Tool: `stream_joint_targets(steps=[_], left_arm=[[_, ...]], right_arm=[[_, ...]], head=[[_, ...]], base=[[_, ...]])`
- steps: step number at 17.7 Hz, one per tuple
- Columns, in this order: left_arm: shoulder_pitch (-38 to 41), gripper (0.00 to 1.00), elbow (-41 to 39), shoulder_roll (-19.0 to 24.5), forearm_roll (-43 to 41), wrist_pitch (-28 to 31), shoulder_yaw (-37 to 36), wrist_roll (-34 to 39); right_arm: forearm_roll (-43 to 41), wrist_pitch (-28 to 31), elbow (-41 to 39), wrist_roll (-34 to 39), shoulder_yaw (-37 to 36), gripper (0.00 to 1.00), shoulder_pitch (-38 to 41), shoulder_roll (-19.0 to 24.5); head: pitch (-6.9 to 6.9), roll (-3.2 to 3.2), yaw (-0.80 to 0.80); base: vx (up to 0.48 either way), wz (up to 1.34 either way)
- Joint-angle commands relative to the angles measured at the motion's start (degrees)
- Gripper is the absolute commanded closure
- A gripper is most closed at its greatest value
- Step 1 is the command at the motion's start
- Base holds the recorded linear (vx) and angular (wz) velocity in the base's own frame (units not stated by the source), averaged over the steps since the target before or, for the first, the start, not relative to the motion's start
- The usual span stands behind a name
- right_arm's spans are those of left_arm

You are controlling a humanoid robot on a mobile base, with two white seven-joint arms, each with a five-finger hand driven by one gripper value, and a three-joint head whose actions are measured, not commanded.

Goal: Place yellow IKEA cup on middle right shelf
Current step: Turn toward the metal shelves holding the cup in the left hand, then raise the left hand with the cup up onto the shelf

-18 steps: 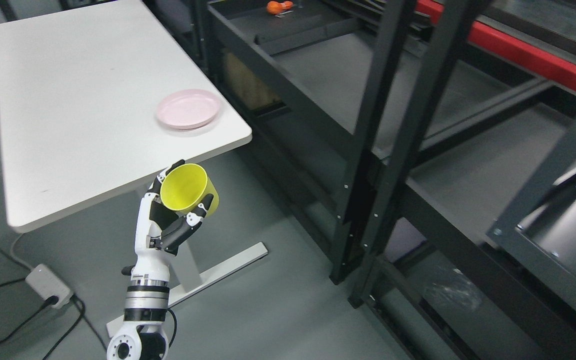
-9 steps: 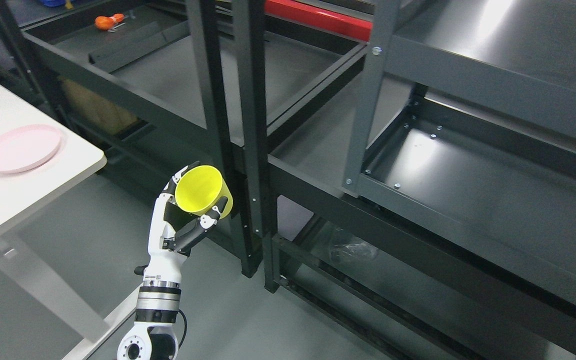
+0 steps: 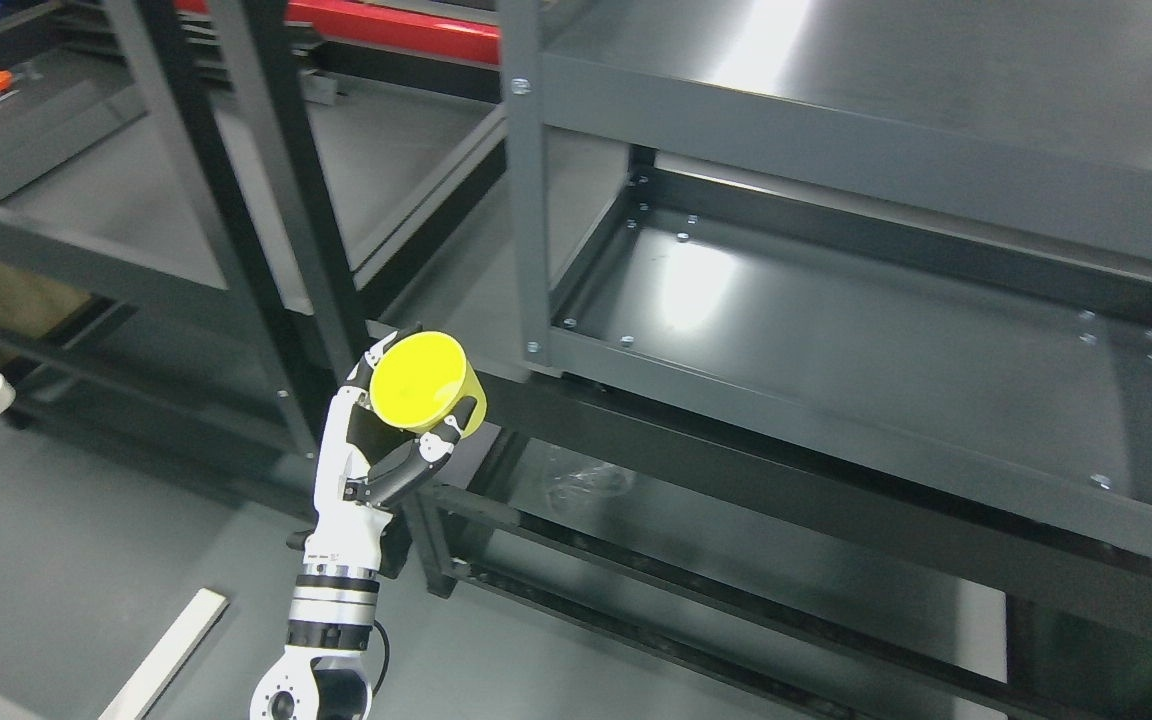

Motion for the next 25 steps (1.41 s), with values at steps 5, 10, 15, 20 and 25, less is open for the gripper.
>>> stream_joint_targets(steps=[5, 10, 15, 20, 25], left_arm=[[-1.21, 0.98, -0.36, 1.0, 0.09, -4.99, -7.46, -0.15], [-1.65, 0.98, -0.53, 1.0, 0.0, -11.4, -10.81, -0.68], [-1.82, 0.98, -1.23, 1.0, 0.0, -22.11, -12.74, -0.77], [-8.48, 0.98, -4.75, 1.0, 0.0, -26.45, -16.44, -0.68], [-19.99, 0.98, -4.75, 1.0, 0.0, -21.89, -16.35, -0.59]], right_arm=[[-1.41, 0.04, 0.0, -0.04, 0.97, 0.01, 0.8, -1.0], [-1.41, 0.04, 0.0, -0.04, 0.97, 0.01, 0.8, -1.0], [-1.41, 0.04, 0.0, -0.04, 0.97, 0.01, 0.8, -1.0], [-1.41, 0.04, 0.0, -0.04, 0.97, 0.01, 0.8, -1.0], [-1.41, 0.04, 0.0, -0.04, 0.97, 0.01, 0.8, -1.0]], head=[[-0.01, 0.0, 0.0], [-0.01, 0.0, 0.0], [-0.03, 0.0, 0.0], [-0.03, 0.0, 0.0], [-0.03, 0.0, 0.0]], base=[[-0.017, -0.4], [-0.007, -0.33], [0.003, -0.11], [0.016, -0.07], [0.013, -0.07]])
